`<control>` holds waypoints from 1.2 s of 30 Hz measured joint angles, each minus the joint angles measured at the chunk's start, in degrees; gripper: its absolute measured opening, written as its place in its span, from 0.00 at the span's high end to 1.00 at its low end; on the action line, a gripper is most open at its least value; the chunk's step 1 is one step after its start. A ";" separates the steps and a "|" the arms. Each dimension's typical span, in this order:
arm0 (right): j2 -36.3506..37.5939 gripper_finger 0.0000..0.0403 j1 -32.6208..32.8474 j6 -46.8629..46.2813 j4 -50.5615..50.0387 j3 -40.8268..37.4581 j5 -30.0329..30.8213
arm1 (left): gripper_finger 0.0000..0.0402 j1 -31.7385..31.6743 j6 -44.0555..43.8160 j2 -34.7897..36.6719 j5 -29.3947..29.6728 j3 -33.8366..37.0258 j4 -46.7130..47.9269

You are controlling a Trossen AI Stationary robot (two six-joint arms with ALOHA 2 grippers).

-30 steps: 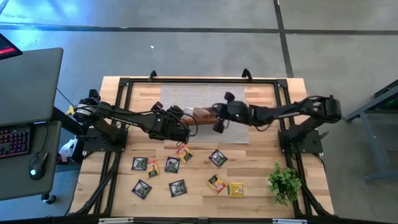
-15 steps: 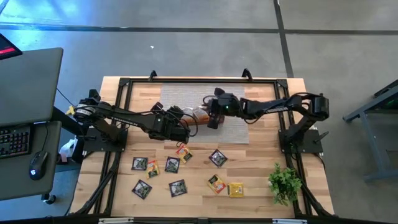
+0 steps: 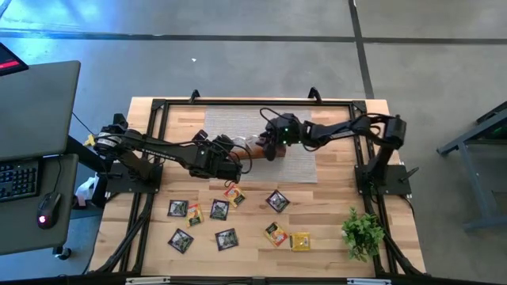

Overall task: Pick & Place Tea
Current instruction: Put the orange tea bag into the left section of the wooden organizer

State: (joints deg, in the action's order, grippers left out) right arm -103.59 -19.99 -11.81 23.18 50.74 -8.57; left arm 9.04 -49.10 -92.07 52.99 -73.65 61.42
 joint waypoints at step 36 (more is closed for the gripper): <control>-2.10 0.98 12.63 11.87 21.26 1.03 34.99 | 1.00 0.00 0.86 0.00 3.31 0.02 0.51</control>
State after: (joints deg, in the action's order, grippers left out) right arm -105.69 -7.35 0.05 44.43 51.77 26.42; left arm 9.04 -48.24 -92.07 56.30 -73.63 61.93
